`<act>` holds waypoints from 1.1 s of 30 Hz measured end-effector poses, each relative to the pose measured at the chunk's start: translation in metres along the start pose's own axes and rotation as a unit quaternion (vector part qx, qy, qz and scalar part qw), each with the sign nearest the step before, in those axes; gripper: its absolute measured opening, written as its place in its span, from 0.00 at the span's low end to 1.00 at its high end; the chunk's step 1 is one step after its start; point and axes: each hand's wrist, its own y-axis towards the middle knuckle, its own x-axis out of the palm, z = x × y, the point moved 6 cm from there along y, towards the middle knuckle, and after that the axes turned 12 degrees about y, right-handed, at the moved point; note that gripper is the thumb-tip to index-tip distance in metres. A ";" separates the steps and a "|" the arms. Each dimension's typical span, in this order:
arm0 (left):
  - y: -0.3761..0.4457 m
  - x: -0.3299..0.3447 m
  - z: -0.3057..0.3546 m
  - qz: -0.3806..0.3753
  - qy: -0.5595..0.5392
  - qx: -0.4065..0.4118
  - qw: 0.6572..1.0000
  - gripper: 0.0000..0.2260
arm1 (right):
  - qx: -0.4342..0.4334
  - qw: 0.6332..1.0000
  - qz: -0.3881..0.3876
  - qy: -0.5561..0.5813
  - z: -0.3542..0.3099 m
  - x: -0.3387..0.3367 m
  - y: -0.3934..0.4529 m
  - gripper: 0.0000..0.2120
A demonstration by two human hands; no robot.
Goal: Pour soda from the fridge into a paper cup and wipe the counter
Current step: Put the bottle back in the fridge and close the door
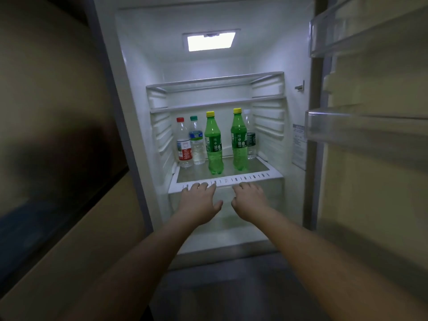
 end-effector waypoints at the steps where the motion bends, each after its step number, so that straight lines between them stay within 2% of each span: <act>1: -0.009 -0.002 0.001 0.007 -0.003 0.003 1.000 0.29 | 0.005 1.000 -0.006 -0.003 -0.003 -0.001 -0.010 0.23; 10: -0.108 -0.022 0.009 0.065 -0.013 0.024 0.998 0.26 | 0.026 0.999 0.020 -0.017 -0.026 -0.020 -0.115 0.22; 15: -0.150 -0.050 0.024 0.078 0.001 0.046 0.996 0.38 | 0.056 0.998 0.030 -0.016 -0.024 -0.048 -0.169 0.23; 18: -0.173 -0.067 0.037 0.094 -0.009 0.048 0.994 0.37 | 0.047 0.997 0.047 -0.036 -0.027 -0.062 -0.200 0.22; 28: -0.249 -0.136 0.102 0.100 -0.089 0.086 0.987 0.40 | 0.027 0.995 0.082 -0.053 -0.019 -0.128 -0.313 0.21; 33: -0.290 -0.163 0.150 0.099 -0.107 0.104 0.984 0.38 | 0.019 0.994 0.089 -0.052 -0.001 -0.158 -0.379 0.21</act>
